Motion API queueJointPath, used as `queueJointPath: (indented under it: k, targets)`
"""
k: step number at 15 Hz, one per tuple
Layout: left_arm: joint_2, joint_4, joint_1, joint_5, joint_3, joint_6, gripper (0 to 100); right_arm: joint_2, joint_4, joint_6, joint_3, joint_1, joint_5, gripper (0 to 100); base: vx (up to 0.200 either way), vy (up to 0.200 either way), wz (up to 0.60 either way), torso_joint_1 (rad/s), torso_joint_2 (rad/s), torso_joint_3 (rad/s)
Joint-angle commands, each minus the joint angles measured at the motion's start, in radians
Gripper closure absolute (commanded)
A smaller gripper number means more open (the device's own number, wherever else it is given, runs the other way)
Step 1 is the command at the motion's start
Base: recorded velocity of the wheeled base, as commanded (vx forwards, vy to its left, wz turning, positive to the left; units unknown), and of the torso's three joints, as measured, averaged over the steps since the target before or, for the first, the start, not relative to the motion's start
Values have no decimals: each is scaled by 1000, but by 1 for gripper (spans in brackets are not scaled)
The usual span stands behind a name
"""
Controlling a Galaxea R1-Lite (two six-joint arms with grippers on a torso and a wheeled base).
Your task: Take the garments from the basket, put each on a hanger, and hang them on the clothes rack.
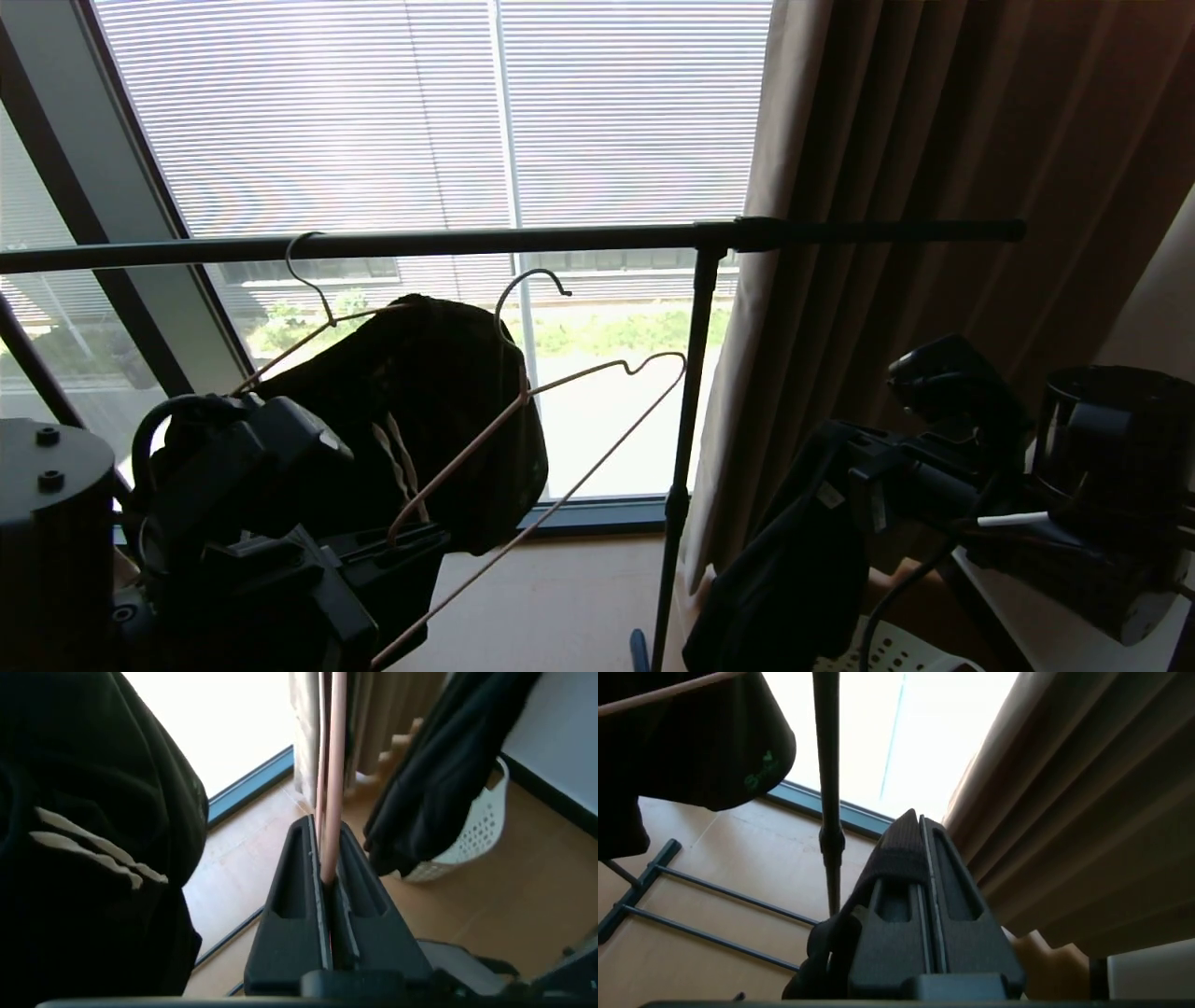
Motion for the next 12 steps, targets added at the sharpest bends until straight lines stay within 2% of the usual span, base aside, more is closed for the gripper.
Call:
queueJointPath:
  k: [1,7,9,12]
  targets:
    - [-66,-4,20,-5,44,2,100,-11,0,-1,0,6,0,100,-200,0,0,-2,-2,-2]
    - [-56,-10,43,-17,85,2,100,-16,0,-1,1,6,0,100,-200,0,0,-2,2,2]
    - [-49,-38,43,-54,110,7,100,-14,0,-1,3,6,-1,100,-200,0,0,7,2,0]
    - [-16,-38,44,-60,131,10,100,-6,2,-2,3,6,-12,100,0,0,0,0,0,0]
